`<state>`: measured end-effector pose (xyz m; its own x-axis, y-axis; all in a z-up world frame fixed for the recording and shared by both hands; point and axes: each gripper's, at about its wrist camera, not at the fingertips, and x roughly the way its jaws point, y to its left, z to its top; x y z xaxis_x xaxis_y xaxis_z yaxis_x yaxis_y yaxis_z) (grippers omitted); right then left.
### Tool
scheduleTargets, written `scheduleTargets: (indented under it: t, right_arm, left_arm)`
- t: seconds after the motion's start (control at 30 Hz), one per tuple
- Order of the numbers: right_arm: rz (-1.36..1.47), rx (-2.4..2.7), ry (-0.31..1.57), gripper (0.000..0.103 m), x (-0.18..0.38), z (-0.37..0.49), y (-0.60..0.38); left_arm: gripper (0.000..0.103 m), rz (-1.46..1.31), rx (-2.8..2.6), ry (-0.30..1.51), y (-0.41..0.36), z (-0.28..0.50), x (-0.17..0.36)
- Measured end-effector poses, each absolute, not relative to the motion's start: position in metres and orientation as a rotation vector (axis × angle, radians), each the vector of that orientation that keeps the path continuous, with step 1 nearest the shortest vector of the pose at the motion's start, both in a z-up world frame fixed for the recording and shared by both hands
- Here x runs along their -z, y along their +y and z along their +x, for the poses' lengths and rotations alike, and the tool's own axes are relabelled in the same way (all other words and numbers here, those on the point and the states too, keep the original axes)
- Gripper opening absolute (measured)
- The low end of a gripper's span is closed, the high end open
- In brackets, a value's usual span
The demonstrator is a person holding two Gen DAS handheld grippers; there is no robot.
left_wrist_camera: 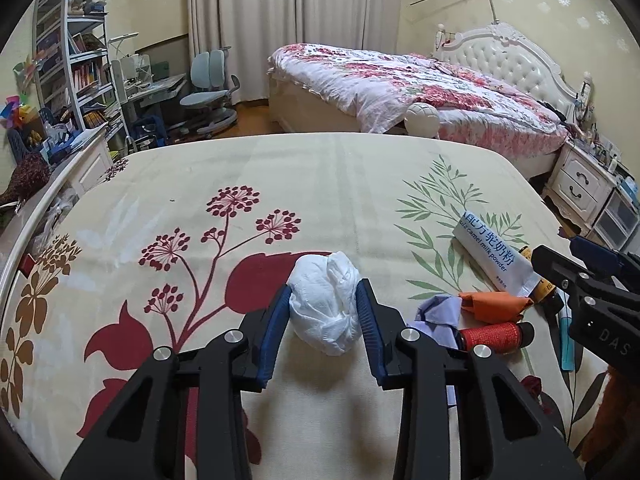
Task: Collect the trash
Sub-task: 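Grasp the white tube with the right tool while the left tool holds the white bag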
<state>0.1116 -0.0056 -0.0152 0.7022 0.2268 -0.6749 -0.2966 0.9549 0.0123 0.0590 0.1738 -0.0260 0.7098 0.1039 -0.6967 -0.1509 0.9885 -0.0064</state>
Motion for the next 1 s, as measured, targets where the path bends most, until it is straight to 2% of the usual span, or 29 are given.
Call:
scheduleTargets:
  t: [0.1,0.2,0.3,0.37,0.43,0.6,1.0]
  right_arm:
    - [-0.114,-0.312,0.759,0.064,0.019,0.123,0.008]
    - [-0.136,-0.321,0.782,0.057,0.024,0.133,0.019]
    - [-0.151,-0.317,0.799,0.055,0.030,0.140,0.025]
    - [-0.161,-0.320,0.824,0.044,0.036,0.145,0.027]
    - [-0.168,-0.319,0.848,0.028,0.041,0.149,0.029]
    - [-0.138,-0.317,0.827,0.014,0.035,0.147,0.022]
    - [-0.044,-0.302,0.730,0.011,-0.001,0.120,-0.020]
  left_arm:
    - [0.037,-0.065,-0.159,0.770,0.183,0.058,0.026]
    - [0.037,-0.068,-0.172,0.770,0.191,0.058,0.026]
    - [0.037,-0.057,-0.194,0.765,0.198,0.058,0.026]
    - [0.037,-0.064,-0.199,0.764,0.203,0.058,0.026]
    - [0.037,-0.074,-0.204,0.763,0.208,0.059,0.026]
    - [0.037,-0.089,-0.202,0.760,0.209,0.059,0.025]
    - [0.037,-0.074,-0.153,0.713,0.180,0.048,0.005]
